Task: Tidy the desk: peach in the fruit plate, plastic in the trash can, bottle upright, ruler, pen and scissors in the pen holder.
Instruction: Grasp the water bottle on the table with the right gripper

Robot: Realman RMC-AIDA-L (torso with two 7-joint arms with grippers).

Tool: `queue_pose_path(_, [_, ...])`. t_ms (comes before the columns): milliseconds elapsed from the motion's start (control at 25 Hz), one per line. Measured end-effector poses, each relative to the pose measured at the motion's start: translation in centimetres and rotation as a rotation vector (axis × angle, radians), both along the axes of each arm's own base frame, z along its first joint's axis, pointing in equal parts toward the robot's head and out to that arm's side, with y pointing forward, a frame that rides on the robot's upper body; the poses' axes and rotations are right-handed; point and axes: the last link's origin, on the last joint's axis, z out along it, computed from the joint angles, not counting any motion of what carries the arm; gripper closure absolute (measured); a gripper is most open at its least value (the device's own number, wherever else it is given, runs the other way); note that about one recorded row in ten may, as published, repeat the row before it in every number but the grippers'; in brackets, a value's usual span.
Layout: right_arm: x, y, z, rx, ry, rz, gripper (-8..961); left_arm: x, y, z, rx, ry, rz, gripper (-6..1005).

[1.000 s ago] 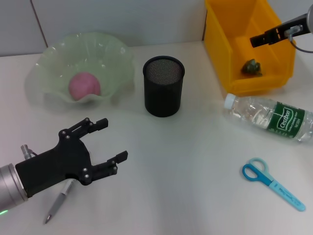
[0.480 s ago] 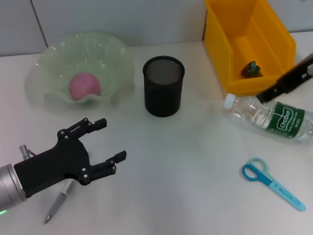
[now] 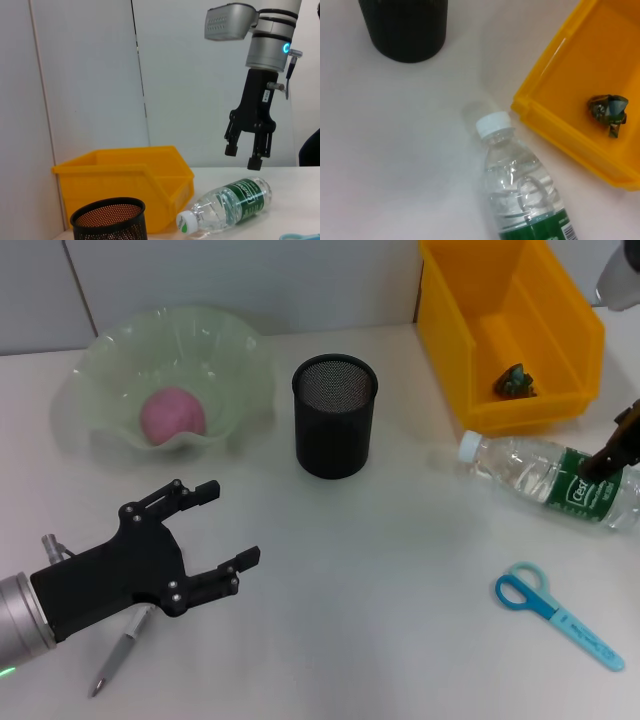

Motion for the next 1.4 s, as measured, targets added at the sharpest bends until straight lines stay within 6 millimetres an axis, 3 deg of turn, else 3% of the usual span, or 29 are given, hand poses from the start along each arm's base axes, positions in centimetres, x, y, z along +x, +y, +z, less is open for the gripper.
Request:
queue_pose_path(640, [2.8, 1.6, -1.7, 0.006, -0.003, -0.063, 105, 0.0, 0.2, 0.0, 0.002, 0.004, 0.001, 192])
queue_pose_path(1400, [2.8, 2.3, -3.8, -0.043, -0.066, 0.007, 105, 0.0, 0.1, -0.1, -0.002, 0.006, 0.005, 195])
